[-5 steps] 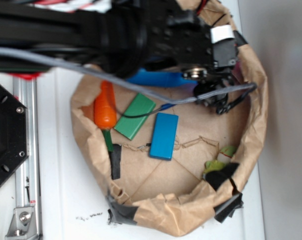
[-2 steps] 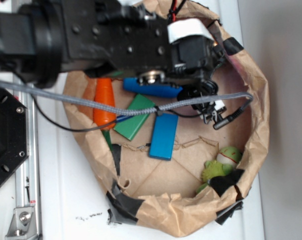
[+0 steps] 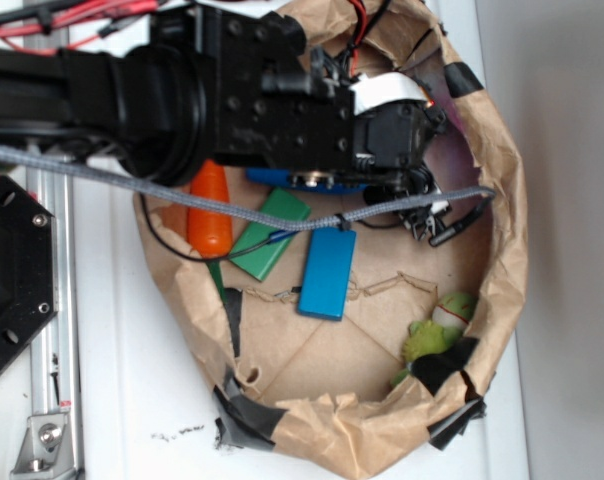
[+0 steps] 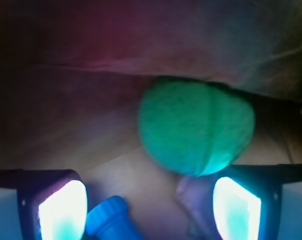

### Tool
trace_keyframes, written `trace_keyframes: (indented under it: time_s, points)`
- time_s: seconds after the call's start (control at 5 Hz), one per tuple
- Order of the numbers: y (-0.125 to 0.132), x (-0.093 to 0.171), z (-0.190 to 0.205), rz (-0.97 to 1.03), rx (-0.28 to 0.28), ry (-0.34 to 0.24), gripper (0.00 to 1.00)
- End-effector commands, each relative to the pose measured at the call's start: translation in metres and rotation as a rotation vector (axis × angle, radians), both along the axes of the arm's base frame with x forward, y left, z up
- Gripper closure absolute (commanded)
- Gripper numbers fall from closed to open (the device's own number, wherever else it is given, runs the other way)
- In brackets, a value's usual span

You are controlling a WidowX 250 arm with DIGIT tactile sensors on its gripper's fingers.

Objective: Grab the green ball.

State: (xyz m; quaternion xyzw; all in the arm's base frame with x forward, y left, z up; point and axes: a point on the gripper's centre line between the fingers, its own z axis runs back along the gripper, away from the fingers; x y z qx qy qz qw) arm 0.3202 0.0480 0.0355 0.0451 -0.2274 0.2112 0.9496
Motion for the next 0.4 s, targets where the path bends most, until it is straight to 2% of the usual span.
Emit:
trace_keyframes:
  time_s: [0.0, 0.2]
  points:
    - [0.036, 0.004, 0.034, 0.086, 0.065, -0.052, 0.0]
    - [0.045, -0.008, 0.044, 0.12, 0.076, -0.072, 0.0]
